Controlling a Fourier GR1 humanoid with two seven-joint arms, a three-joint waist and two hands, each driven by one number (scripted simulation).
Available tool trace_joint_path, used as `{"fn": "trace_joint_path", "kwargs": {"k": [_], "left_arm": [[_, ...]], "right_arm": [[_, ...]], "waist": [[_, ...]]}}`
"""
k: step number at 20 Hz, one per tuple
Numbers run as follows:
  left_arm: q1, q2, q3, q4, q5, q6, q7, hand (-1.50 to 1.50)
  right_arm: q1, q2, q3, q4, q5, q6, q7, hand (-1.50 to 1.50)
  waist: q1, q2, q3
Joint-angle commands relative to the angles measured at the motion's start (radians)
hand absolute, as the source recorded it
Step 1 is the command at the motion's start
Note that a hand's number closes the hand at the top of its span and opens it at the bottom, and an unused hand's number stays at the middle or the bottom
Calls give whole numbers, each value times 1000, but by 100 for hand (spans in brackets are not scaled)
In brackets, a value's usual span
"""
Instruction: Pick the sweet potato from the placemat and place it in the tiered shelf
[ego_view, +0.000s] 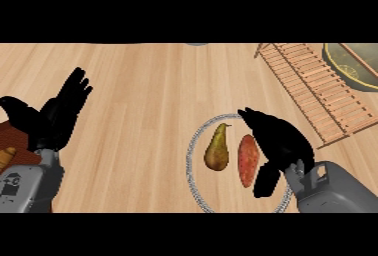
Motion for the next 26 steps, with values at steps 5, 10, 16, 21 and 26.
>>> {"fn": "trace_joint_path", "kwargs": {"k": [5, 10, 16, 21, 26], "left_arm": [[-32, -7, 20, 36, -14, -28, -6, 0], [108, 11, 33, -108, -2, -58, 5, 0], [-63, -18, 71, 79, -28, -58, -14, 0], [34, -63, 39, 28, -76, -49, -52, 0], [17, -79, 28, -75, -89, -33, 54, 0]], "right_arm": [[-7, 66, -33, 64, 45, 99, 69, -150], [115, 135, 49, 19, 186, 11, 68, -150], [112, 153, -65, 104, 236, 62, -57, -150], [133, 216, -88, 181, 303, 80, -104, -150], [176, 248, -136, 193, 356, 92, -164, -150]], "waist": [[-1, 3, 0], [6, 0, 0], [-3, 2, 0], [1, 2, 0], [0, 1, 1]]}}
